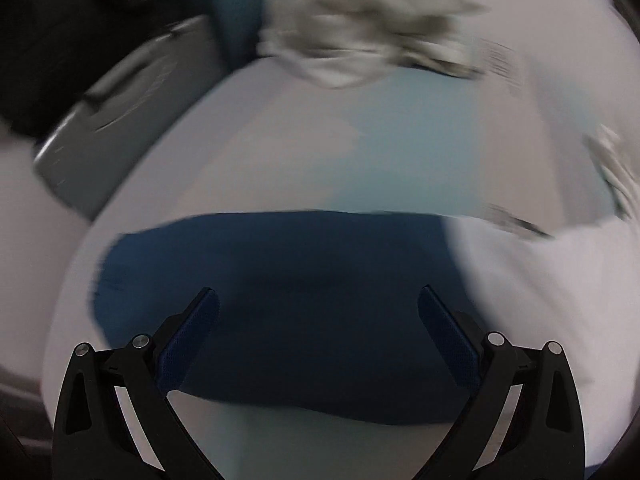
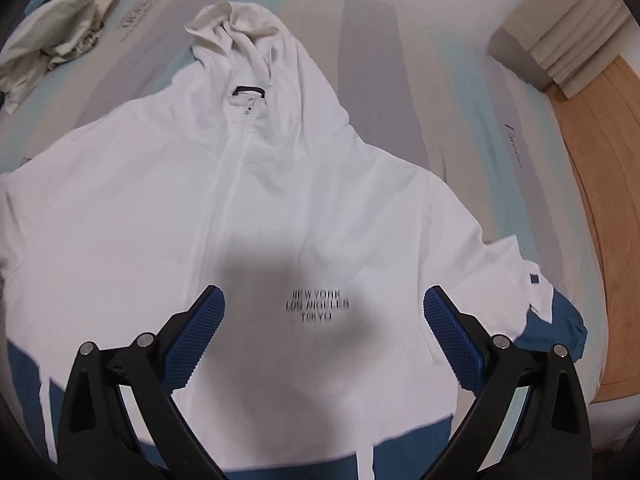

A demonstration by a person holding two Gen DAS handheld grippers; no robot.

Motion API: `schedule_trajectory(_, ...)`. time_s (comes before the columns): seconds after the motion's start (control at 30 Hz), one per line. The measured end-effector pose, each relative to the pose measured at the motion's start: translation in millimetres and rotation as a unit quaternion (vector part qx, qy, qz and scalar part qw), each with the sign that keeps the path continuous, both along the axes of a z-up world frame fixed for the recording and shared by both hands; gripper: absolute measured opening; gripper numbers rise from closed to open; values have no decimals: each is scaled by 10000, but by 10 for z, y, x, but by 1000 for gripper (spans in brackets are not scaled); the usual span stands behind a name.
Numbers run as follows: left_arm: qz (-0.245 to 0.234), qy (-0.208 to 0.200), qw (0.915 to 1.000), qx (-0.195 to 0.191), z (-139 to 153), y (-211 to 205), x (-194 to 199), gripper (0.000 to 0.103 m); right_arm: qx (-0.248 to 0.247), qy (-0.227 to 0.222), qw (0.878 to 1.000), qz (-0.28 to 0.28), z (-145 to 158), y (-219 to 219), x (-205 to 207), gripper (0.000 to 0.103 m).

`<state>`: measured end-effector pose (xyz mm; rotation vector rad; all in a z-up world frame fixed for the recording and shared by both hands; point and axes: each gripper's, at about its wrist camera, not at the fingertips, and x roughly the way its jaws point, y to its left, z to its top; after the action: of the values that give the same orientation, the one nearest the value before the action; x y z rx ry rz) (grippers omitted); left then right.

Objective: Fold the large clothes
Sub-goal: 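Move the left gripper down to the blue sleeve cuff, then close the left gripper on the blue sleeve cuff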

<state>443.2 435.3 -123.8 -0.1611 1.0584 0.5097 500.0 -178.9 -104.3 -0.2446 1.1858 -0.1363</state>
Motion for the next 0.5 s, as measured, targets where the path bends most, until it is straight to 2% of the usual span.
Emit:
schedule_trajectory(0.1,344,8,9993,154,22,561,-226,97,-89,72,9999,-83,-142,-44,207,96)
schedule_trajectory(0.23,448,86,9989,128,-53,1099,-464,97,-201,247,9991,-279,-305,-174,431,96)
schedule_trajectory(0.37,401,119,9987,-301,-267,1382,-546,97,-259,262,9977,-566,-346,-374,553,96)
schedule_trajectory(0.5,292,11,9975,-650,-362,1428,-558,96,-234,353,9953,-877,-370,-610,555,96)
